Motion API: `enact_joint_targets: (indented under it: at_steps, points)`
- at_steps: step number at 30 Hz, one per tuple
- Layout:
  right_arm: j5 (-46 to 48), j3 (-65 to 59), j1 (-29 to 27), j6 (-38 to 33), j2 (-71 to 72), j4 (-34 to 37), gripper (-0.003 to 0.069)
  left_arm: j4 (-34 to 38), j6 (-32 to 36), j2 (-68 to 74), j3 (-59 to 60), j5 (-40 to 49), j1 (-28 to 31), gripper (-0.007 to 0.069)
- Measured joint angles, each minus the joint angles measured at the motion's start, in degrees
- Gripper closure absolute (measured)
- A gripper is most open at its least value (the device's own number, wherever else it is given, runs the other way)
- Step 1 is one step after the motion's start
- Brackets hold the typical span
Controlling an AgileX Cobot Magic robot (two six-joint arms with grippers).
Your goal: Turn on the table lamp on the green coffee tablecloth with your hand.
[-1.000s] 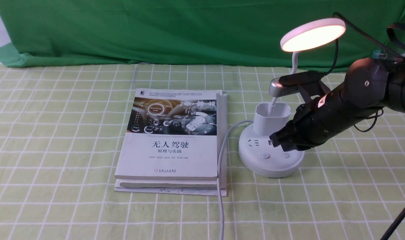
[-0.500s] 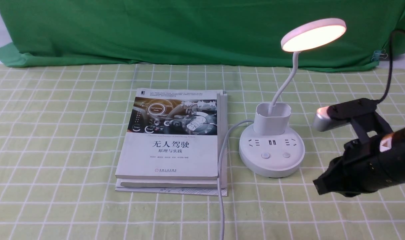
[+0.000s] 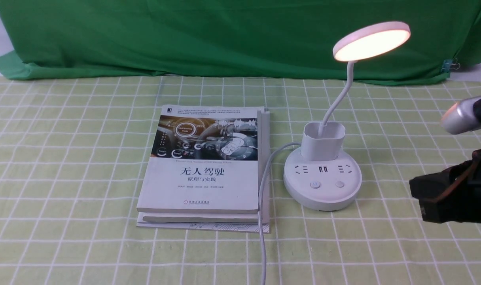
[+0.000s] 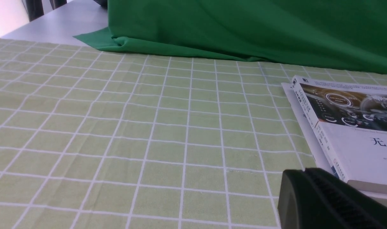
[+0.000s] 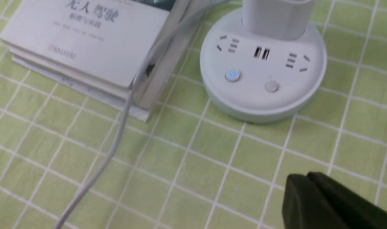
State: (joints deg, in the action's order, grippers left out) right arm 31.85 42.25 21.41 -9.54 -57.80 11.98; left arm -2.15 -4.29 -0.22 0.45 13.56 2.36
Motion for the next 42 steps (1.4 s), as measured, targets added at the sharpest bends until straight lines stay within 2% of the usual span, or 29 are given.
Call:
enact_joint_targets:
  at_steps: [3, 5, 12, 13, 20, 26, 42]
  points:
    - [-6.52, -2.64, -0.26, -0.7, 2.28, -2.48, 0.0631, 0.0, 0.0, 0.0, 0.0, 0.0, 0.0, 0.0622]
    - [-13.2, -8.11, -2.39, -1.97, 7.17, -3.25, 0.0631, 0.0, 0.0, 0.0, 0.0, 0.0, 0.0, 0.0622]
    - [-25.2, -28.81, -14.44, -2.15, 31.02, -3.77, 0.0631, 0.0, 0.0, 0.0, 0.0, 0.02, 0.0, 0.0622]
    - [-27.31, -33.97, -17.46, -2.43, 38.04, -3.82, 0.0631, 0.0, 0.0, 0.0, 0.0, 0.02, 0.0, 0.0622]
    - [-26.86, -42.65, -20.94, -3.31, 50.52, -3.87, 0.0631, 0.0, 0.0, 0.0, 0.0, 0.02, 0.0, 0.0622]
    - [-19.3, -42.65, -22.44, -3.54, 56.97, -4.37, 0.0631, 0.0, 0.0, 0.0, 0.0, 0.02, 0.0, 0.0622]
    - [-17.28, -42.65, -22.74, -3.49, 57.7, -4.54, 0.0625, 0.0, 0.0, 0.0, 0.0, 0.01, 0.0, 0.0622]
